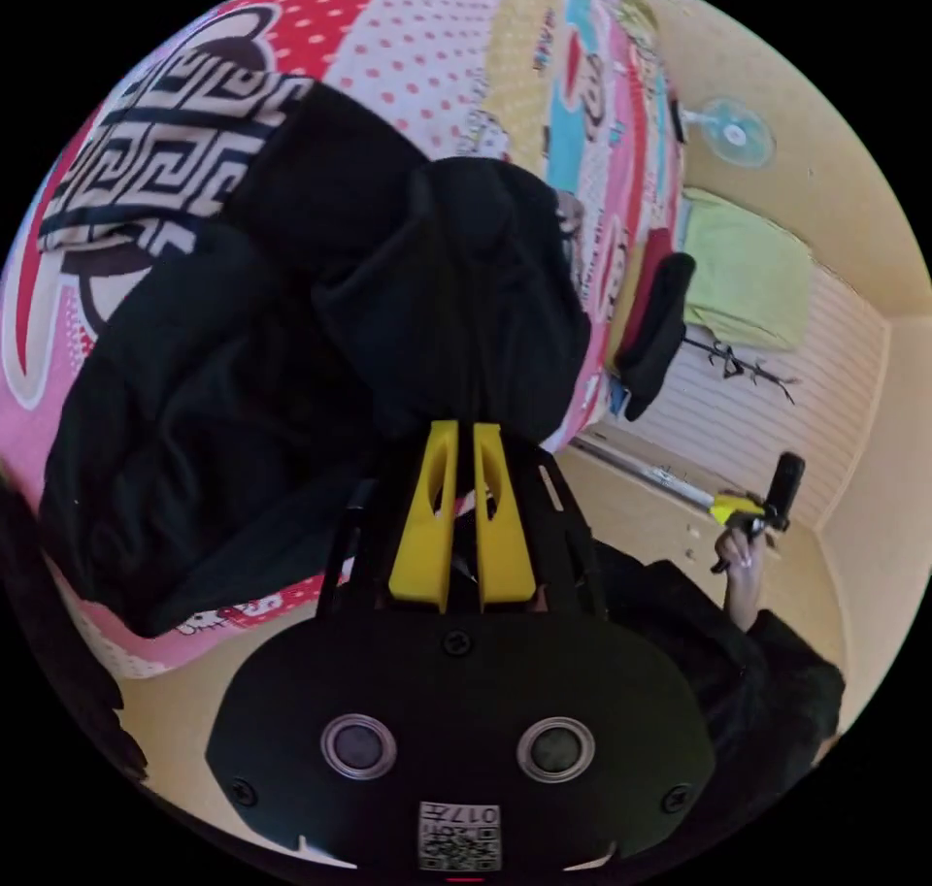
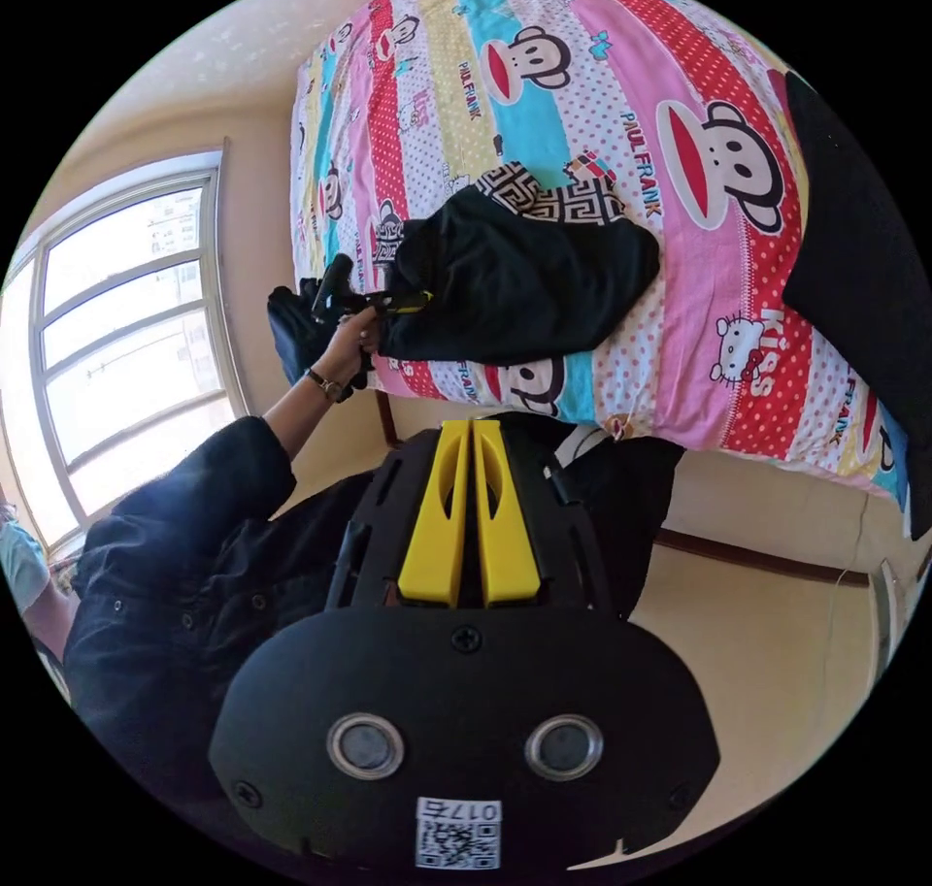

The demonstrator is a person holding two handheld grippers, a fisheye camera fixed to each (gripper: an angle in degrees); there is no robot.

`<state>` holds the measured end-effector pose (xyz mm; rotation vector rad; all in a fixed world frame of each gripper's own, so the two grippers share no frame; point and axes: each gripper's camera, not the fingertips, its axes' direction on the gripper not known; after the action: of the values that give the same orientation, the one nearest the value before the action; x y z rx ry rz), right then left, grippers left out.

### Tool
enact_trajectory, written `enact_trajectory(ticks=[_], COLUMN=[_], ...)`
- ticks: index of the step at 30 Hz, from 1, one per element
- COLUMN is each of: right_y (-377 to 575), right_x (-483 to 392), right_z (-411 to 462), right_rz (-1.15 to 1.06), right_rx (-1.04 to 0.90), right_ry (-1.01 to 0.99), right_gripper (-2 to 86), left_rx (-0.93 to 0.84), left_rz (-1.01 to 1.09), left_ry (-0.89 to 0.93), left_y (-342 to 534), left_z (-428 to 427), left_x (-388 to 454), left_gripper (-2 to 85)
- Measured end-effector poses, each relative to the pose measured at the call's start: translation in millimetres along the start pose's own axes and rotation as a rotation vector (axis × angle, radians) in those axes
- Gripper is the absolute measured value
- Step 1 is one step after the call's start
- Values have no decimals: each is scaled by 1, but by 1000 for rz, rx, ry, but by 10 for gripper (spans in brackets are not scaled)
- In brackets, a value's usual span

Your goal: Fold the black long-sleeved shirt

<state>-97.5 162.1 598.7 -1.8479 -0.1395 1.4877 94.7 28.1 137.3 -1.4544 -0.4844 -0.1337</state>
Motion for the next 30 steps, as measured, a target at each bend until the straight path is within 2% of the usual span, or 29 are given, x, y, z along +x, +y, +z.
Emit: enact_trajectory(ticks=[3, 6, 8, 13, 15, 18, 20, 21, 23, 25, 27, 30], right_y=[-35, -75, -103, -176, -191, -199, -199, -199, -195, -181, -166, -152], right_x=[-9, -15, -27, -79, -90, -95, -98, -108, -129, -152, -164, -167], right_z=[13, 42, 64, 144, 179, 239, 248, 236, 200, 132, 77, 18], right_rz=[58, 109, 108, 4, -32, -93, -125, -155, -226, -331, -422, -416], right_rx=[76, 46, -17, -242, -360, -640, -692, -609, -455, -221, -62, 65], right_ry=[-140, -259, -203, 248, 358, 664, 760, 708, 451, 85, -81, -26], right_gripper=[61, 117, 138, 174, 176, 158, 105, 32, 19, 11, 9, 13], left_rx=[-61, -136, -185, -219, -208, -171, -155, -151, -126, -114, -71, 25], left_rz=[223, 356, 440, 485, 494, 513, 516, 515, 507, 520, 530, 536], left_ry=[73, 6, -56, -50, -47, -64, -48, -42, -18, 27, 81, 146], left_y=[39, 70, 83, 89, 92, 99, 106, 108, 116, 123, 130, 136], left_z=[15, 35, 49, 61, 61, 57, 52, 50, 40, 30, 15, -1], left_x=[49, 91, 111, 120, 123, 128, 127, 127, 123, 120, 118, 118], left_gripper=[30, 29, 29, 31, 31, 33, 36, 37, 49, 64, 63, 5])
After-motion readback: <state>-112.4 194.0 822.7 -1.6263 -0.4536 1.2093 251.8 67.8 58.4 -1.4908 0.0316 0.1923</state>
